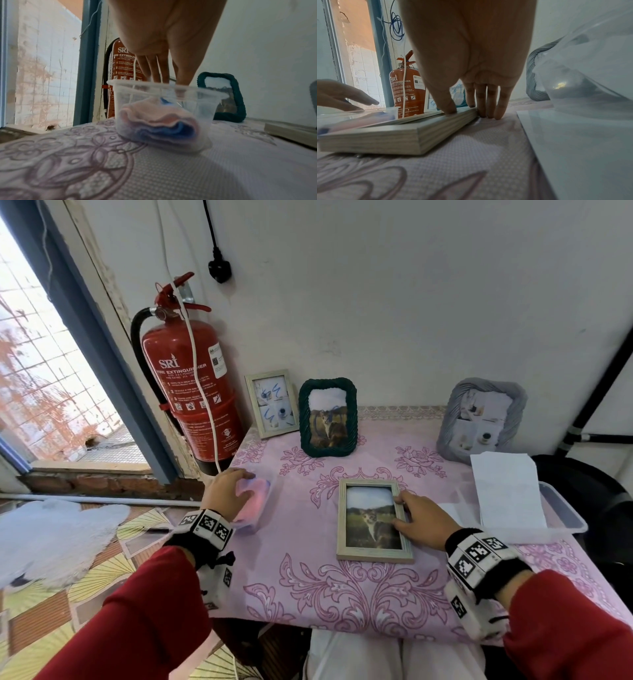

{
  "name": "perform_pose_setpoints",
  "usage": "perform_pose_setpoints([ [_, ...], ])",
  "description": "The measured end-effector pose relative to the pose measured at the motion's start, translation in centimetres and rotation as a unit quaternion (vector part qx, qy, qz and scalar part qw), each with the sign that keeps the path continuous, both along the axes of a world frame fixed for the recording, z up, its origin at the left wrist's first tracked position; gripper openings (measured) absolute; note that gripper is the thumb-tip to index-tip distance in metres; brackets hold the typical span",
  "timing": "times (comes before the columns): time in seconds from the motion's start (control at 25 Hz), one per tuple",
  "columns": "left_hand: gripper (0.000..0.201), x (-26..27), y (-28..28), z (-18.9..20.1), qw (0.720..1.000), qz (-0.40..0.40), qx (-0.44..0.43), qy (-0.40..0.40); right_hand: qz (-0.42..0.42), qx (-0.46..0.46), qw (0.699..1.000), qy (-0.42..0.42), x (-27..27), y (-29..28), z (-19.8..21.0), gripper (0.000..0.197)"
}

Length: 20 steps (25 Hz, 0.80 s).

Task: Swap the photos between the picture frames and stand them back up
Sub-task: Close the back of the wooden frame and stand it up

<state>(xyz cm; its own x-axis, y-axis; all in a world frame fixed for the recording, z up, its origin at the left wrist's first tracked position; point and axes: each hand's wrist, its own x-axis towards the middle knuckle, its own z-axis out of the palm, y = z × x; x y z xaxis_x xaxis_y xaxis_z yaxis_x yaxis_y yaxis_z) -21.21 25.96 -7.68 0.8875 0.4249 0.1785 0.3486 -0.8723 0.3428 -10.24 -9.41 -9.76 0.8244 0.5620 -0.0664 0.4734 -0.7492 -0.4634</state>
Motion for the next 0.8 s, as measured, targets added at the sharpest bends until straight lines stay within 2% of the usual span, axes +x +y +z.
perform_pose_setpoints([
  [0.08,0.046,0.1,0.0,-0.2,0.995,-0.021,-0.056,0.083,-0.001,-0.001,1.000,0.000,0.0,0.0,-0.1,0.042],
  [0.16,0.048,0.0,-0.5,-0.6,0.986,-0.030,-0.066,0.148,-0.001,0.000,1.000,-0.001,0.0,0.0,-0.2,0.042],
  [0.4,0.051,-0.3,-1.5,-0.5,0.974,-0.064,-0.027,0.217,0.004,-0.009,1.000,-0.001,0.1,0.0,-0.1,0.043],
  [0.44,0.051,-0.2,-1.5,-0.2,0.975,-0.064,-0.046,0.206,0.004,-0.010,1.000,-0.002,0.1,0.0,-0.1,0.043],
  [0.52,0.047,-0.2,-1.8,0.6,0.985,-0.044,-0.092,0.137,0.005,-0.013,1.000,-0.006,-0.1,0.0,-0.1,0.044],
  [0.68,0.039,0.5,-3.3,2.8,0.998,-0.024,-0.046,-0.044,0.008,-0.028,1.000,-0.003,-0.1,0.2,0.1,0.046],
  [0.8,0.034,1.5,-5.8,4.3,0.989,-0.061,-0.065,-0.121,0.000,-0.030,1.000,0.003,0.0,0.4,0.2,0.045],
])
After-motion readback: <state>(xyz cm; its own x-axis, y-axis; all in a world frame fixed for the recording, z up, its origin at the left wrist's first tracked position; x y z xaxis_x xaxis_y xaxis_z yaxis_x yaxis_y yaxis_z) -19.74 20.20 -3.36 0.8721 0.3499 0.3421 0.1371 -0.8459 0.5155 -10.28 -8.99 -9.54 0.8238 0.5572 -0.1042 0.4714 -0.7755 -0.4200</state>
